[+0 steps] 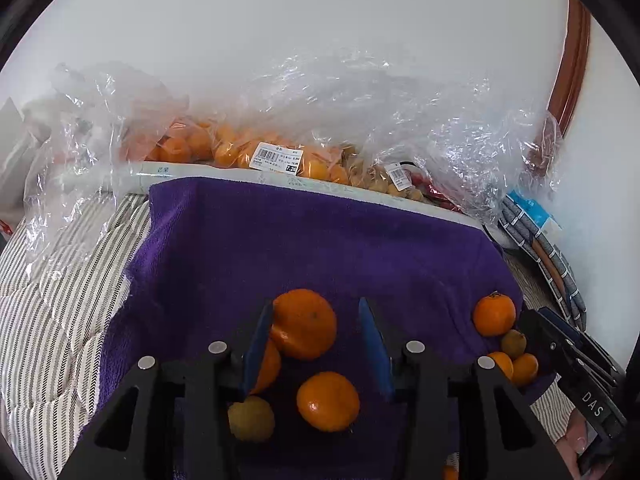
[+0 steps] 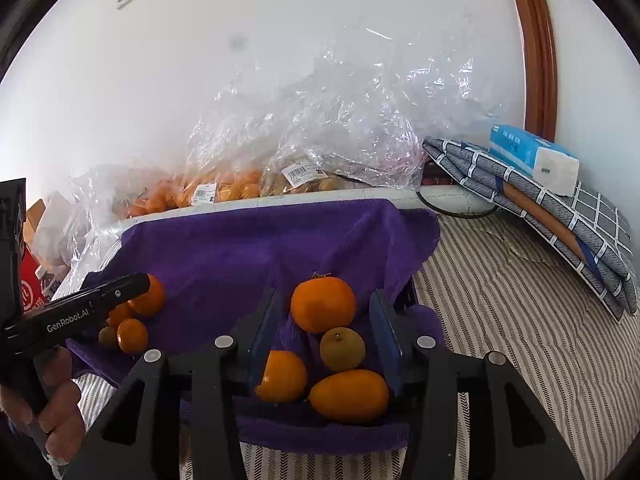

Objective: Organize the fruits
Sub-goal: 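Carry both fruits onto the towel and open both tools there, then withdraw the left tool while the right tool grasps the last orange on the cover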

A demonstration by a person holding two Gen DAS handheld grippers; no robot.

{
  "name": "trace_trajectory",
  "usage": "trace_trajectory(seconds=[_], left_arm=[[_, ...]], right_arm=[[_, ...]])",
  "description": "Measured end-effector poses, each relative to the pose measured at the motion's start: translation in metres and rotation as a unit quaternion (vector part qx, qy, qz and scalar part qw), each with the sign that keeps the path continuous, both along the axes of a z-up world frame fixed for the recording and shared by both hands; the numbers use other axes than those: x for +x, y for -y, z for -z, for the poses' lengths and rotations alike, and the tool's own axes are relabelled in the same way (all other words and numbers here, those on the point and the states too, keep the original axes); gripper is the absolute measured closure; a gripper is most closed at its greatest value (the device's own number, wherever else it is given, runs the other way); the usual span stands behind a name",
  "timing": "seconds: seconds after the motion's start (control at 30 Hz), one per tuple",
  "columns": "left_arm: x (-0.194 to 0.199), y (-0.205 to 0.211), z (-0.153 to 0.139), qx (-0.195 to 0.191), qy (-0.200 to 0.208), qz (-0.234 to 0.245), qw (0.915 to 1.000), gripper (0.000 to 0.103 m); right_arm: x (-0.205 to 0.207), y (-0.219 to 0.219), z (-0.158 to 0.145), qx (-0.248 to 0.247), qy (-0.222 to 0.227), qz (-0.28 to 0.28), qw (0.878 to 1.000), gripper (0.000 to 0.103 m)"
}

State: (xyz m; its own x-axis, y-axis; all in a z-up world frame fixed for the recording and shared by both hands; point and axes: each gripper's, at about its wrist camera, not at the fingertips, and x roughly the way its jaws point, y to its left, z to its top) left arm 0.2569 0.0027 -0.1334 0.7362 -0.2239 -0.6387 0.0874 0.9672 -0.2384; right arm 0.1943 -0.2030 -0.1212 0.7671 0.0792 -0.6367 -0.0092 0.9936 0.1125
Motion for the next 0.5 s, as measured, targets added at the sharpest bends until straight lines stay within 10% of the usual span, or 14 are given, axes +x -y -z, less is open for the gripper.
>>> trace_trajectory(seconds=[0.5], left_arm=[[-0.064, -0.045, -0.011, 0.009, 0.024, -0.037, 0.999, 0.056]], right_arm=[[-0.055, -0.033, -0.009, 0.003, -0.041, -0.017, 0.999, 0.056]])
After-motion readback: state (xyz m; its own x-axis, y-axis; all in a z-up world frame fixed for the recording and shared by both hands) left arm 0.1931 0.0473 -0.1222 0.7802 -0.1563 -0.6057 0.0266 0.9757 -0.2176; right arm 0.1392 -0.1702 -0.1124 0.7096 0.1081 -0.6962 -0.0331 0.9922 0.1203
